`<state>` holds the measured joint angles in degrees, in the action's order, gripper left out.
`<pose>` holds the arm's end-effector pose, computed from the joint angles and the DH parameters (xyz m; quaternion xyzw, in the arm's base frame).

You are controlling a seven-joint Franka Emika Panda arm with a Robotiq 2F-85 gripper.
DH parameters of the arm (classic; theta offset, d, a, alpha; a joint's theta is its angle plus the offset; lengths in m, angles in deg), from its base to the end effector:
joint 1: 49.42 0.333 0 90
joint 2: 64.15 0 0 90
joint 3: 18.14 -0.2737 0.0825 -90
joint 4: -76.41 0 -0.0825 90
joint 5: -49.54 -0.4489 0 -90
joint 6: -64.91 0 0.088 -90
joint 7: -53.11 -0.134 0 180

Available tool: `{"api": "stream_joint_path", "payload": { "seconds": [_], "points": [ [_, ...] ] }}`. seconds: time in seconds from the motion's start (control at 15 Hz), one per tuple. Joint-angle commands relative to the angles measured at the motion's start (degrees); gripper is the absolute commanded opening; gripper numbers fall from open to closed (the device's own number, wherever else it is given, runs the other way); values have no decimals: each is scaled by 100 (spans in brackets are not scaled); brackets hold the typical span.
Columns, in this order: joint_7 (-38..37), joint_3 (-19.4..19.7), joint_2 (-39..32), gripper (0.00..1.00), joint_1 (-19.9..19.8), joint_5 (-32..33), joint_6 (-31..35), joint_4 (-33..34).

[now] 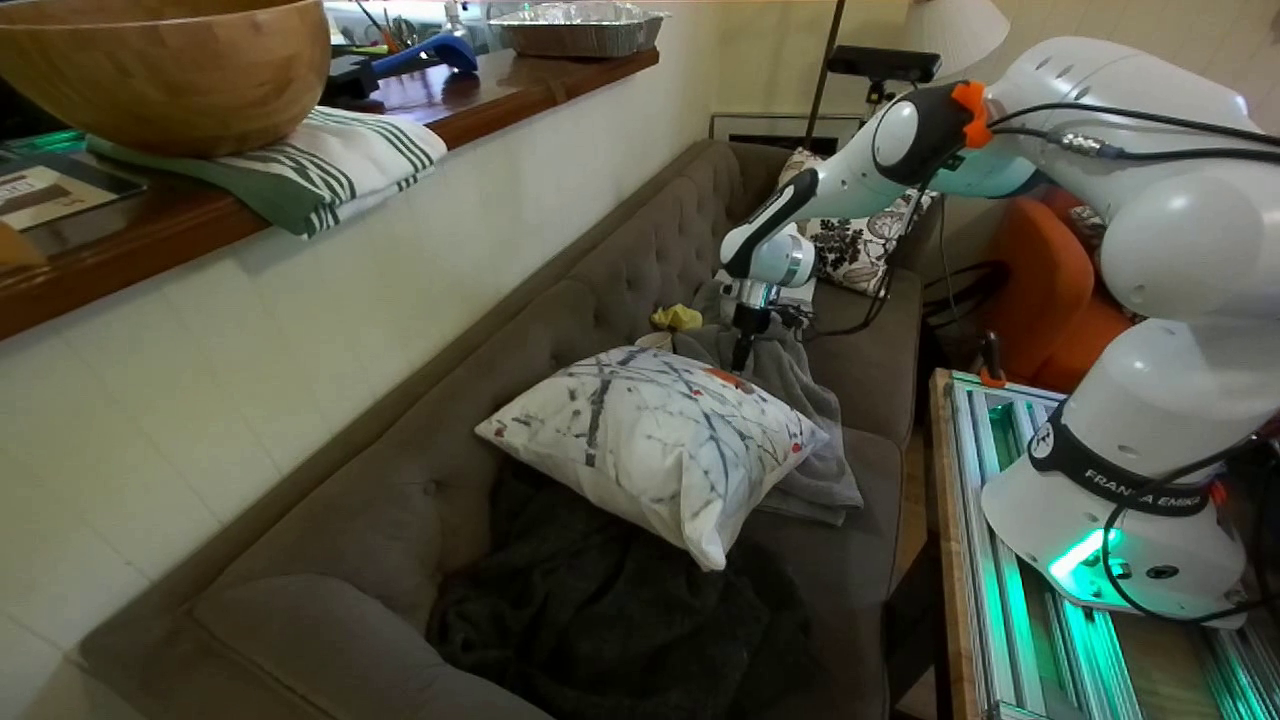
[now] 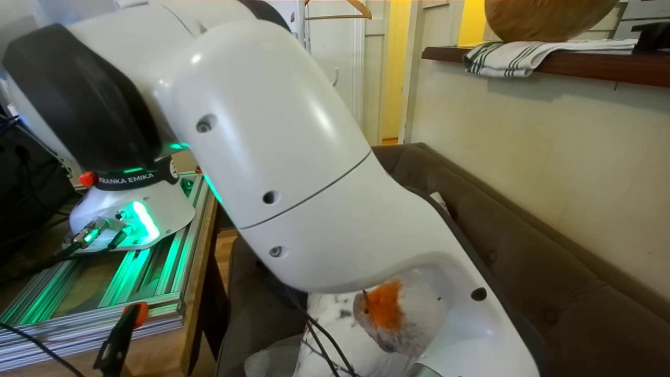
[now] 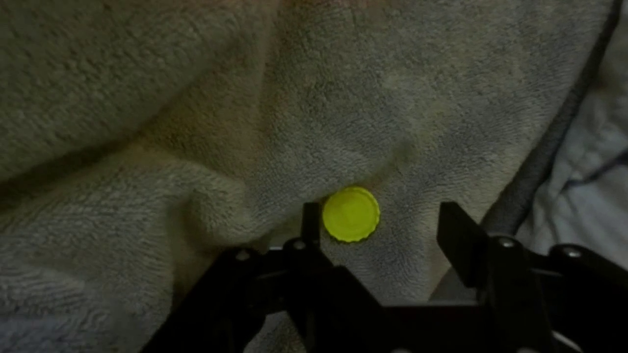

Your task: Put the yellow item into the coffee cup

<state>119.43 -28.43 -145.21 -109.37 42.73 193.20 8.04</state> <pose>0.4103 -0.4730 -0.1960 -0.9738 -0.0395 -0.0255 0.2224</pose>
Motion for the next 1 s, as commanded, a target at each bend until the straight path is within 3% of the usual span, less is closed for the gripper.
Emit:
{"api": "stream_joint_path", "payload": {
  "seconds": [0.0,0.33,0.4,0.93],
  "points": [
    [-104,45,-138,64,160,24,494,128],
    [-131,103,-220,50,335,65,750,120],
    [-125,115,-231,44,363,67,746,117],
    [-173,368,-322,47,633,110,740,147]
  ]
}}
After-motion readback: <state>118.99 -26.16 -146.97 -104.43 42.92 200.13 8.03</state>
